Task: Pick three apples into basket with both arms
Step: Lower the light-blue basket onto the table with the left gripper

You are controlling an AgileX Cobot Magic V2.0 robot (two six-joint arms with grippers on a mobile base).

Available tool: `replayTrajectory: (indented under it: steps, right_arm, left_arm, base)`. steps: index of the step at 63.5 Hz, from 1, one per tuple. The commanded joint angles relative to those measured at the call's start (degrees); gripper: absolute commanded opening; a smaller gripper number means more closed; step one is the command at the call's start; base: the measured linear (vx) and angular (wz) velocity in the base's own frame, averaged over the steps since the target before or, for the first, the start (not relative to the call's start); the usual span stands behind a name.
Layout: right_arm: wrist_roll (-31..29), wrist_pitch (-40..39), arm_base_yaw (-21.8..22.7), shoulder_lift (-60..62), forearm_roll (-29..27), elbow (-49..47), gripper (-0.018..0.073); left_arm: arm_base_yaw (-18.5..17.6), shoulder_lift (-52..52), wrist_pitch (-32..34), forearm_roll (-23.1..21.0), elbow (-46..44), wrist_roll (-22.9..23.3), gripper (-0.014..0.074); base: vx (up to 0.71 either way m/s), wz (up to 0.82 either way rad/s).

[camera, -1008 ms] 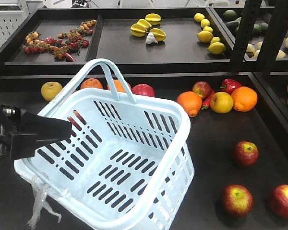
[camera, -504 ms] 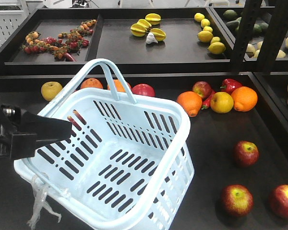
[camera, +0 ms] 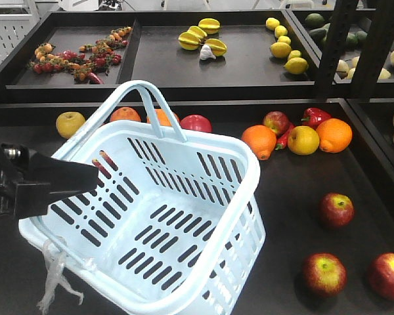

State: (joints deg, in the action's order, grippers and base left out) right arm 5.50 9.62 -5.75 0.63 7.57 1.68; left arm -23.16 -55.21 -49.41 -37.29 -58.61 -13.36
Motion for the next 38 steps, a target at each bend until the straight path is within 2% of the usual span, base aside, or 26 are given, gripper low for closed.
replayTrajectory:
  steps: [1, 26, 29, 38]
  right_arm:
    - [-0.41, -3.91, 0.45, 0.59, 0.59, 0.72, -0.0001]
    - [-0.41, -3.91, 0.45, 0.59, 0.59, 0.72, -0.0001]
    - [-0.41, -3.91, 0.45, 0.59, 0.59, 0.72, -0.0001]
    - [-0.41, -3.91, 0.45, 0.59, 0.59, 0.72, -0.0001]
  left_arm:
    - [-0.27, 0.89, 4.16, -3.28, -1.88, 0.05, -0.0007]
    - [-0.27, 0.72, 5.71, -2.14, -1.88, -0.55, -0.0007]
    - [-0.27, 0.67, 6.77, -2.26, -1.88, -2.66, -0.0007]
    - [-0.27, -0.78, 10.18, -2.75, -1.88, -13.98, -0.0007]
  base:
    - [0.00, 0.00]
    - [0.00, 0.00]
    - [0.00, 0.00]
    - [0.00, 0.00]
